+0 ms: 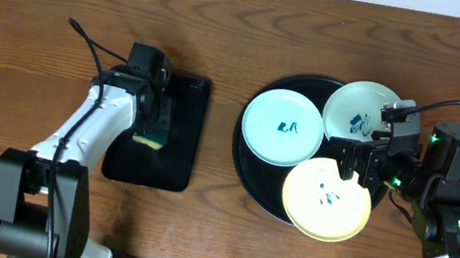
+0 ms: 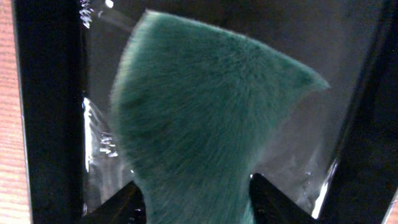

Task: Clean dirty plates on tray and stack at the side

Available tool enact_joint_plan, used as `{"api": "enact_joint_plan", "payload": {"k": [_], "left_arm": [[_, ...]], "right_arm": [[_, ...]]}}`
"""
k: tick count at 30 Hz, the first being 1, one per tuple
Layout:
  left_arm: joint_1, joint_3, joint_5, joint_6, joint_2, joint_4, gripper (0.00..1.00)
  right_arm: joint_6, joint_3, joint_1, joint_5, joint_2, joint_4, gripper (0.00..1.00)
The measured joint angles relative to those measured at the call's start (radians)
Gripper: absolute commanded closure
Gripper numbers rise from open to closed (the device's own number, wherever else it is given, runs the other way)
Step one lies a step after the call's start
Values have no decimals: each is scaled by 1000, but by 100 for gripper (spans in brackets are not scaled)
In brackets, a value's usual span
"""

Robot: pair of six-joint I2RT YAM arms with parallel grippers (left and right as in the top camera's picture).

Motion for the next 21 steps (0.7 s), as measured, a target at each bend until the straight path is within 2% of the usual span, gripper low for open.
{"api": "enact_joint_plan", "payload": {"k": [13,21], "left_arm": [[0,0,-5,4,26,26,38],[0,0,-118,3,68,37,39]], "right_arm": [[0,0,0,0,0,0,7],[0,0,0,0,0,0,7]]}}
